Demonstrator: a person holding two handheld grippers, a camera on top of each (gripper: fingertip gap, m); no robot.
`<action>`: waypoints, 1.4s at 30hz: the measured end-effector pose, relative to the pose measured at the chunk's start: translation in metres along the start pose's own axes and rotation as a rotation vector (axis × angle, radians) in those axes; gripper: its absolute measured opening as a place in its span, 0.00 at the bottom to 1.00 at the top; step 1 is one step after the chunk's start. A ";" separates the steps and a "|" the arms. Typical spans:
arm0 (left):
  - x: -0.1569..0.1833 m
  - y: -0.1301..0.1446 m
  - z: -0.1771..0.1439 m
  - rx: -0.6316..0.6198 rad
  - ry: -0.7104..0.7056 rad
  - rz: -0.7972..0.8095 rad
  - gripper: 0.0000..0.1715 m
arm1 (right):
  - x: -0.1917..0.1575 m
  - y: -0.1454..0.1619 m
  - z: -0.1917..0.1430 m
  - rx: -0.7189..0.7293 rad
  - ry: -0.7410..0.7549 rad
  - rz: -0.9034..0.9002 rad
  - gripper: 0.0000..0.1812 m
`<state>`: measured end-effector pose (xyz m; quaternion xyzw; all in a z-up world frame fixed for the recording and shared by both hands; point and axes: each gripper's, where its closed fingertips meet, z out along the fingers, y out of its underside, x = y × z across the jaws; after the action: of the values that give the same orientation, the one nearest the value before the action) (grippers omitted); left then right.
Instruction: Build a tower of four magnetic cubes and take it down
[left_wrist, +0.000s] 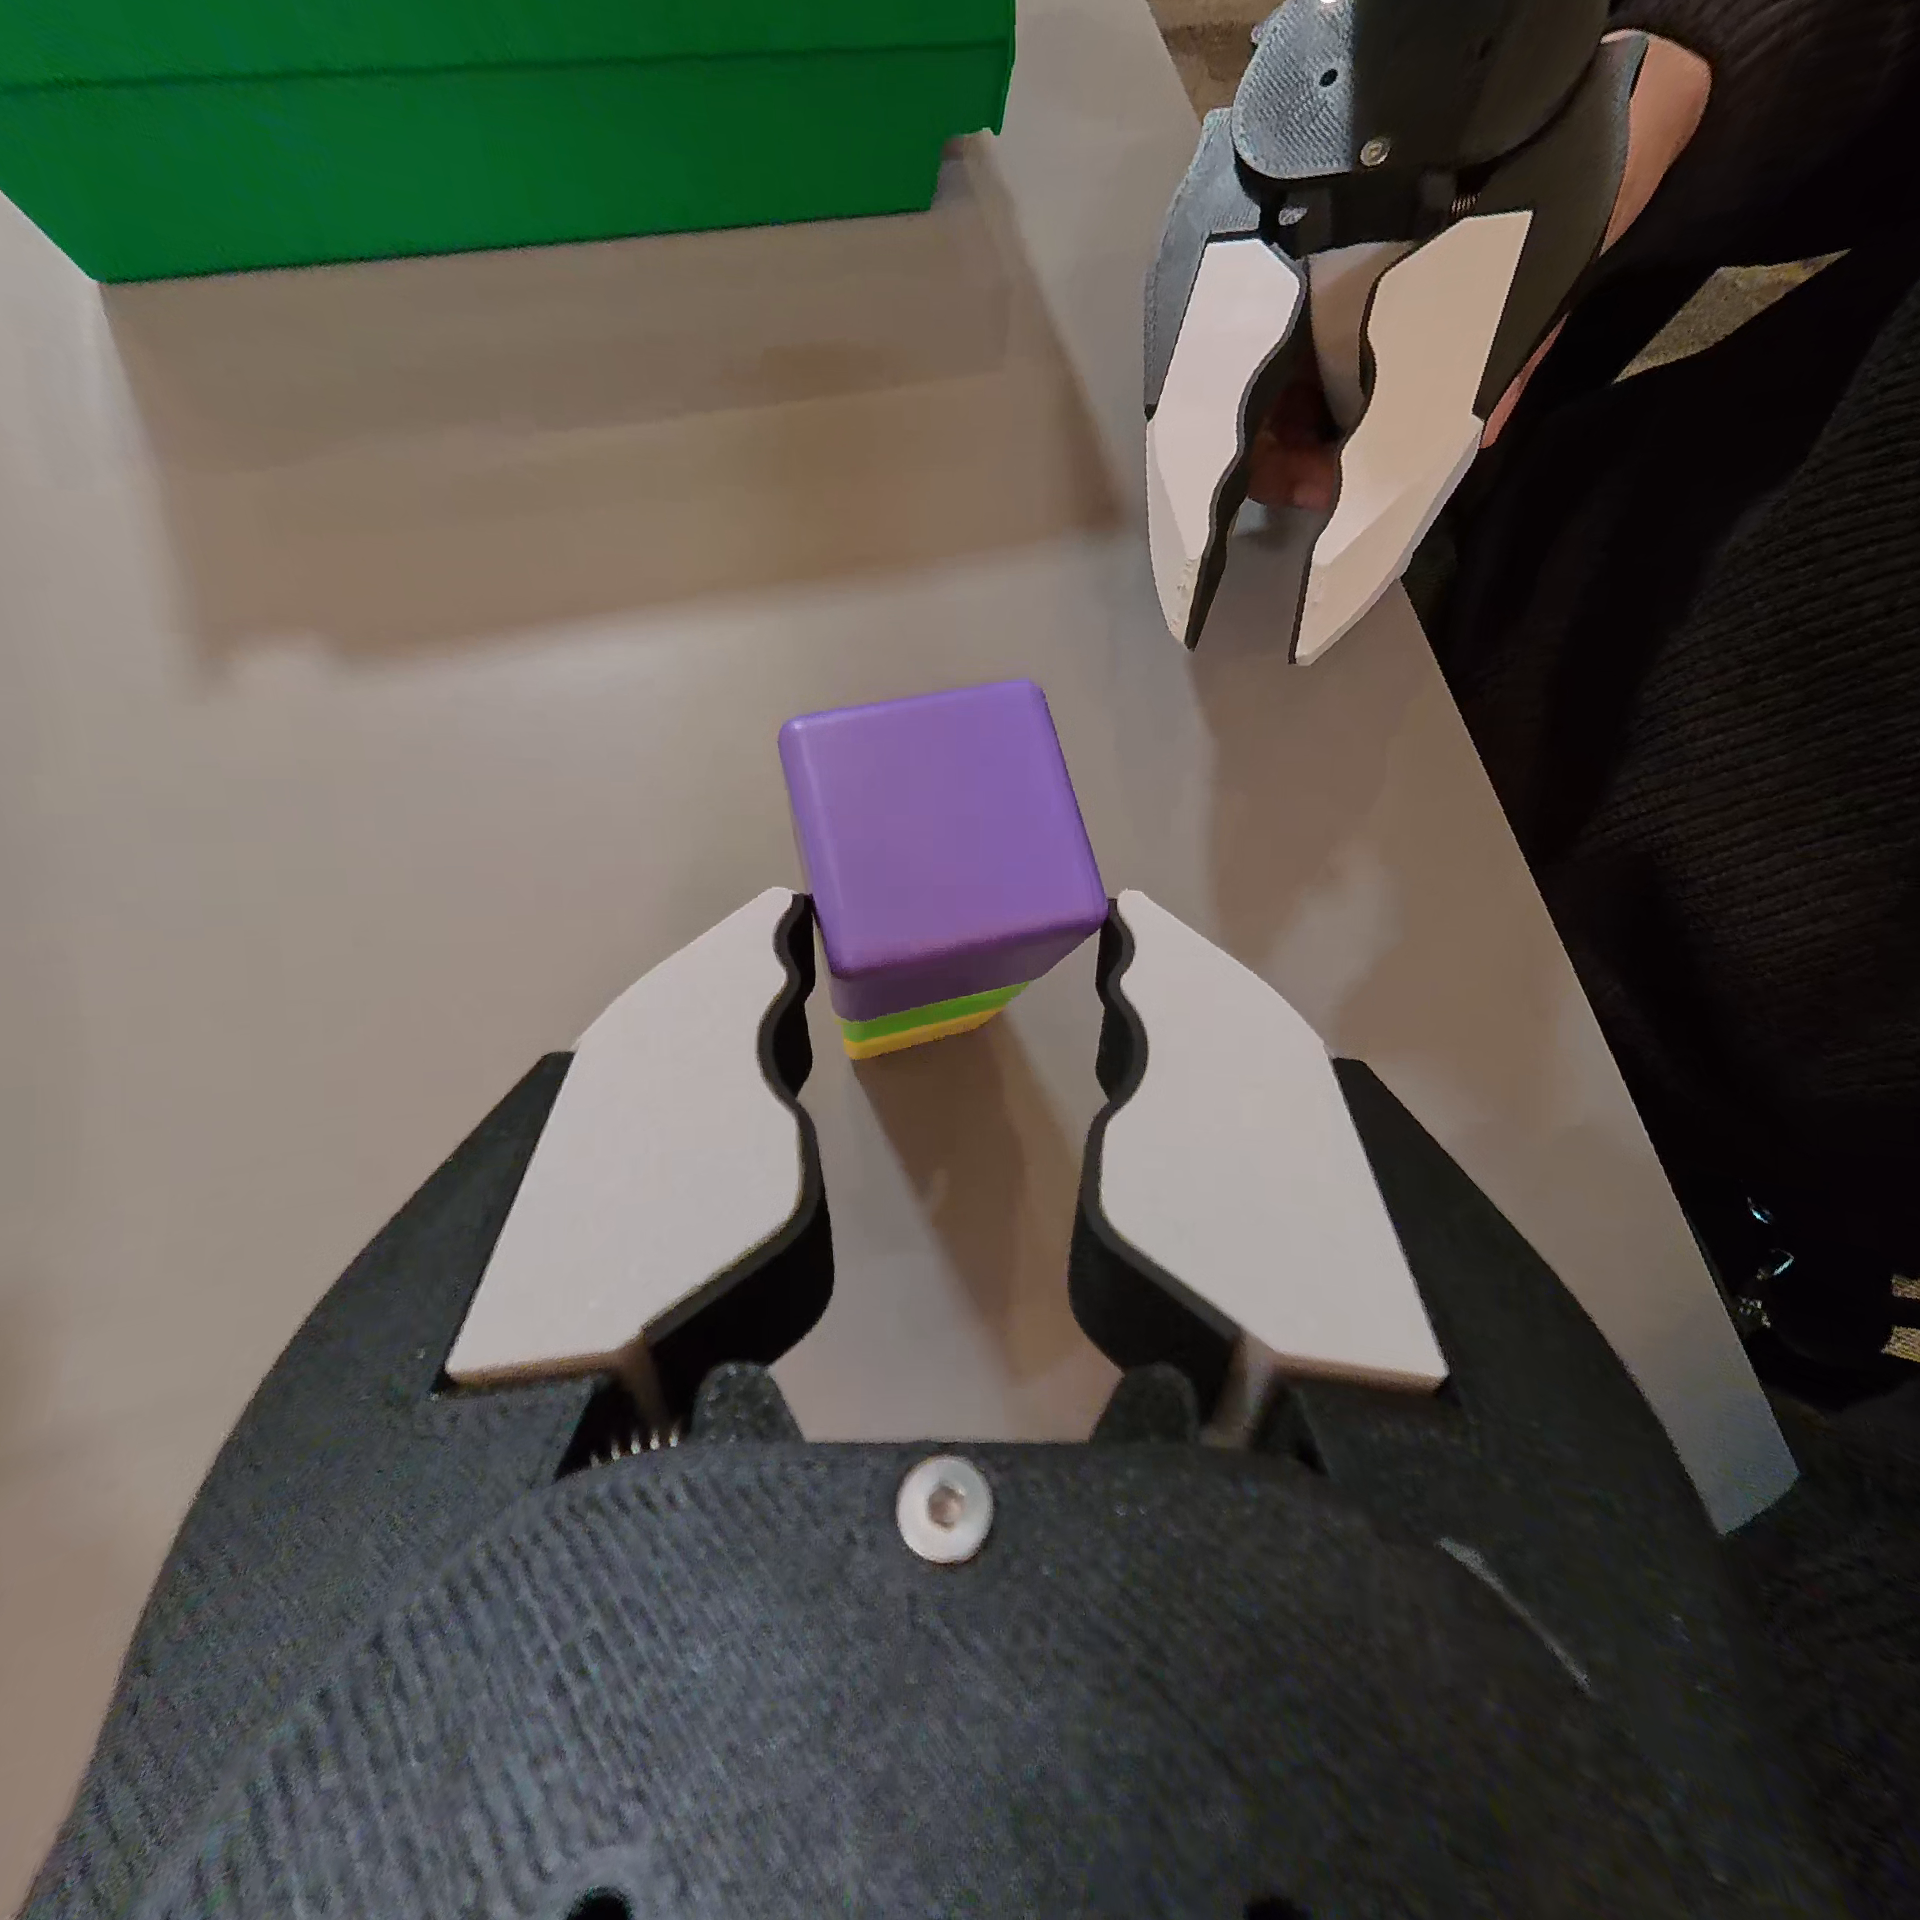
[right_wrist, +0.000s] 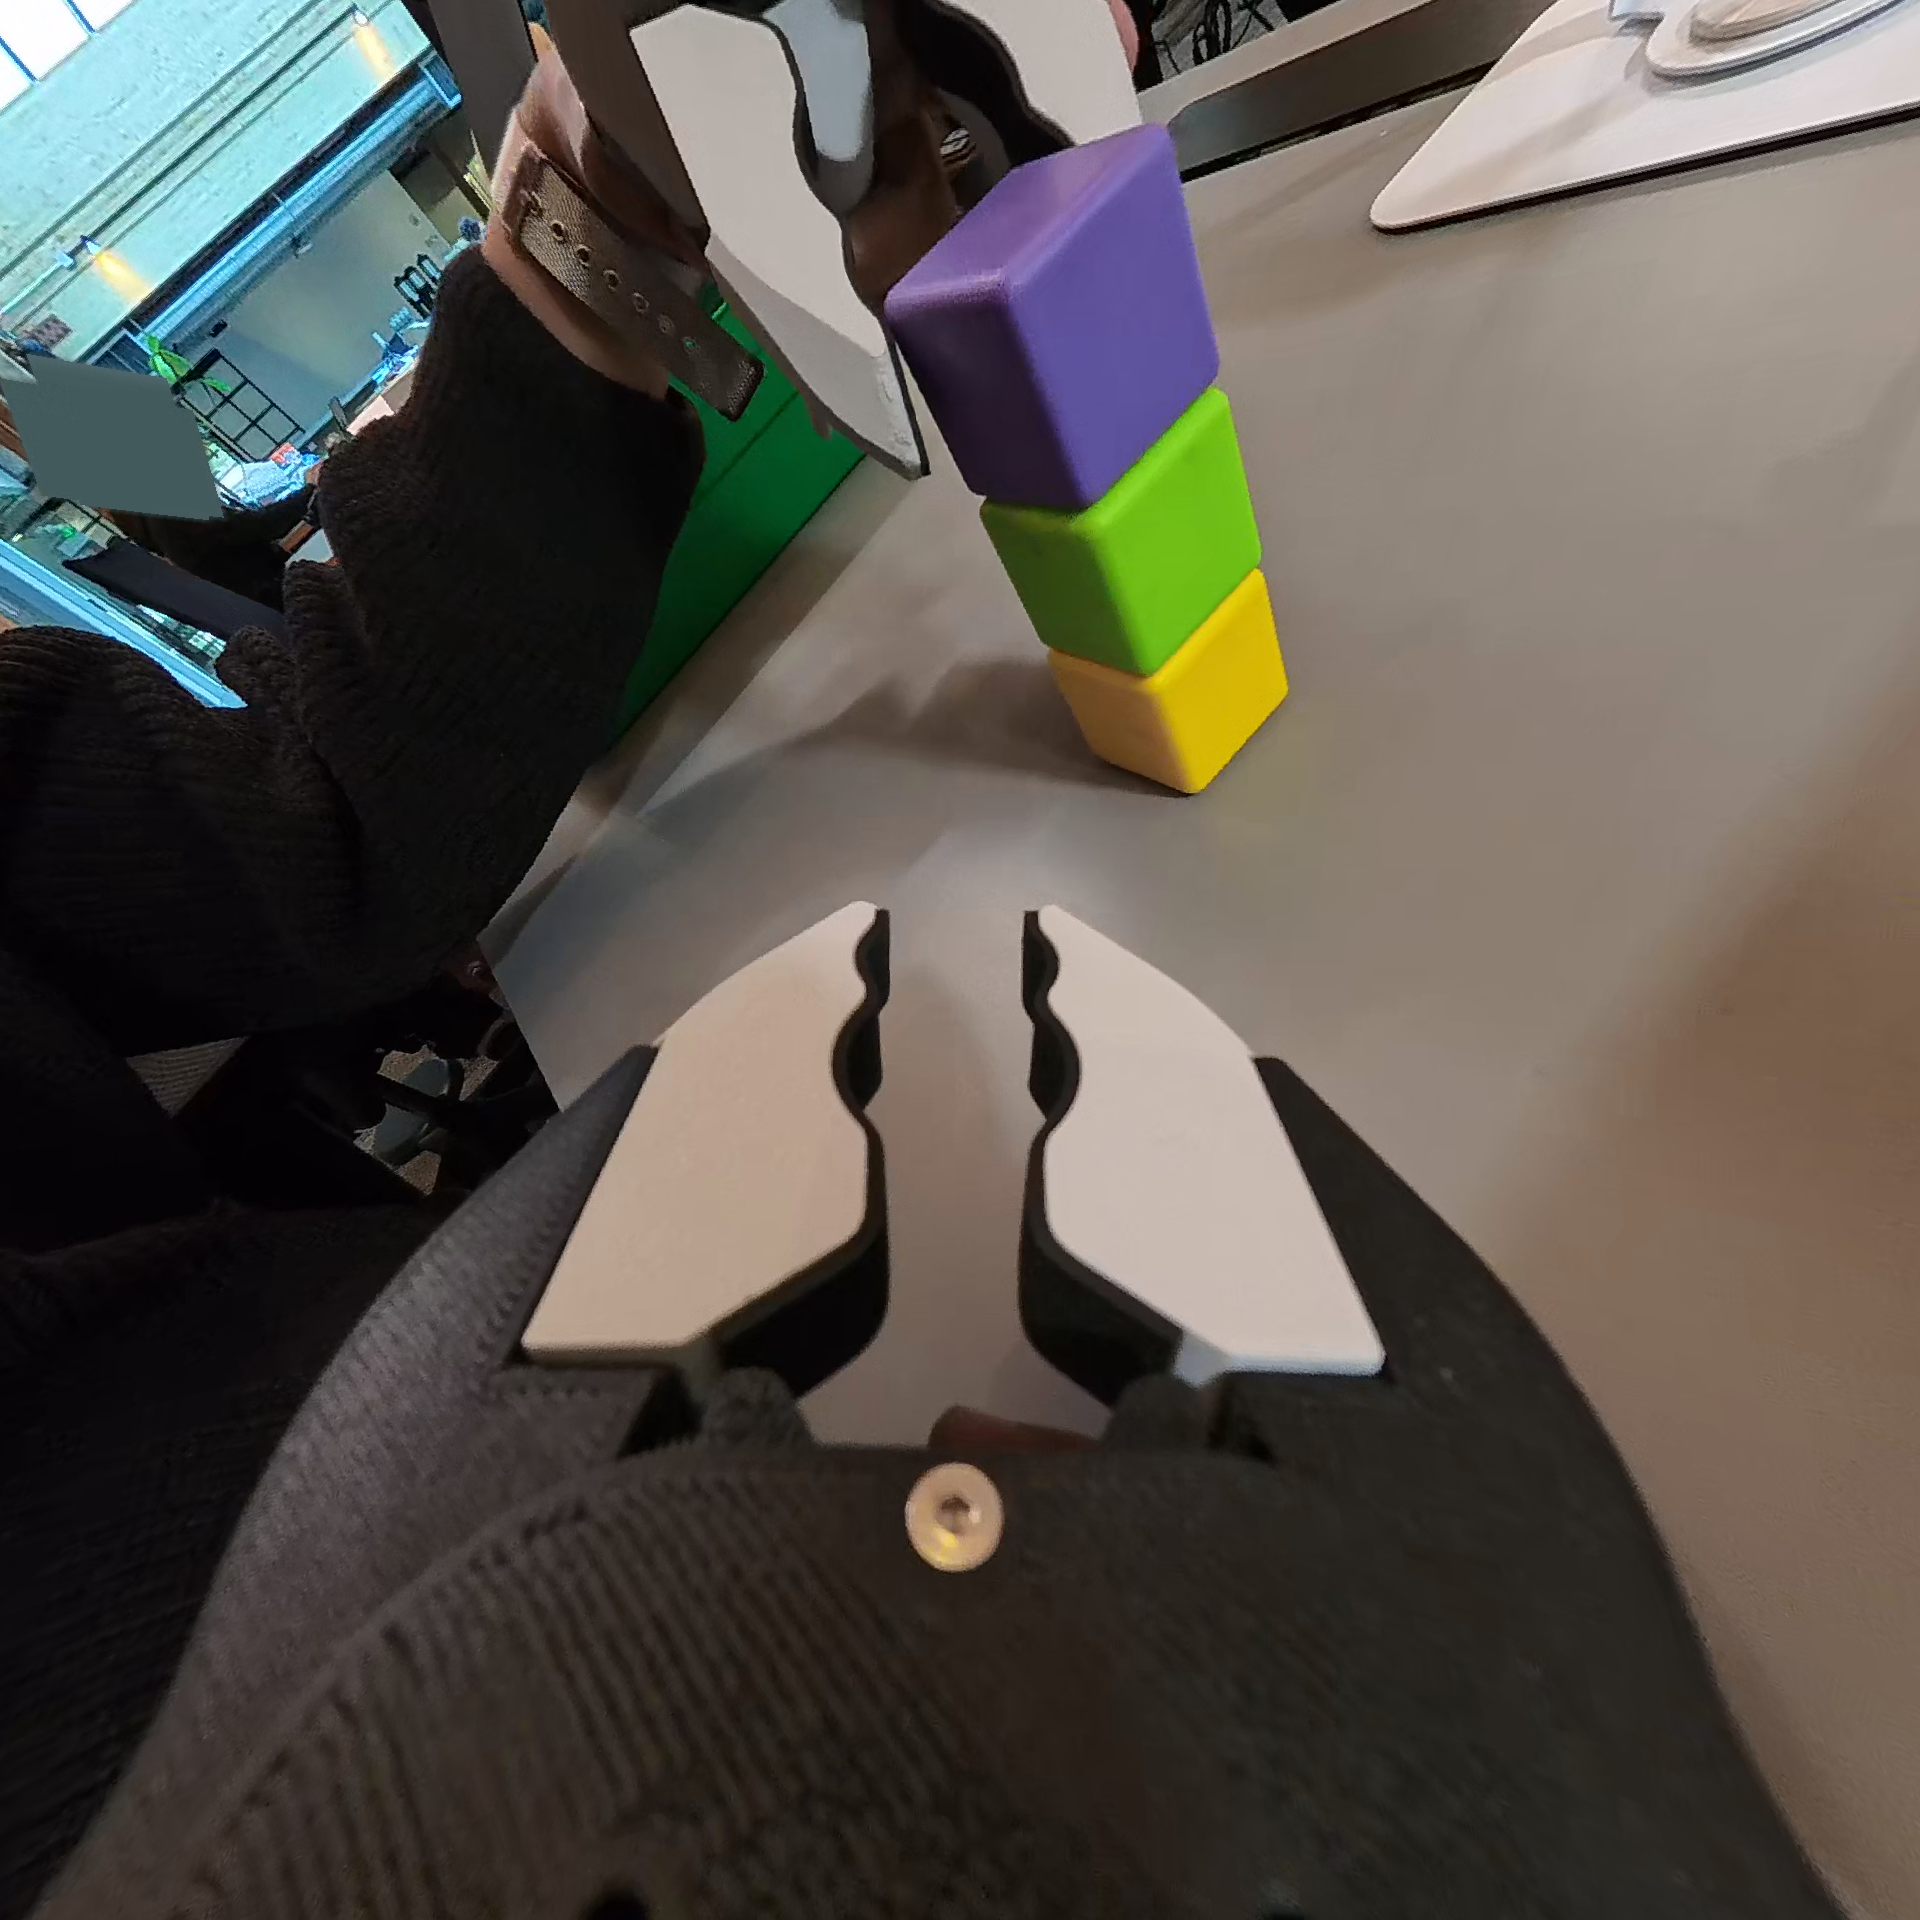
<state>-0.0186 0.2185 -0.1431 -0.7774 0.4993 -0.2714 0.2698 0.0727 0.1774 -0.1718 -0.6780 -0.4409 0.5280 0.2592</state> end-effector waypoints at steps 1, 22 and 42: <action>0.000 0.001 0.000 -0.006 -0.004 -0.005 0.31 | 0.000 0.000 0.000 0.000 0.000 0.000 0.14; -0.001 0.006 -0.006 -0.058 -0.062 -0.021 0.34 | 0.000 0.001 0.000 -0.006 0.000 -0.004 0.14; 0.002 0.010 -0.007 -0.088 -0.044 -0.031 0.28 | -0.001 0.001 0.001 -0.007 0.000 -0.004 0.14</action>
<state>-0.0289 0.2120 -0.1453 -0.8019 0.4926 -0.2362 0.2419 0.0726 0.1761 -0.1729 -0.6779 -0.4443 0.5258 0.2578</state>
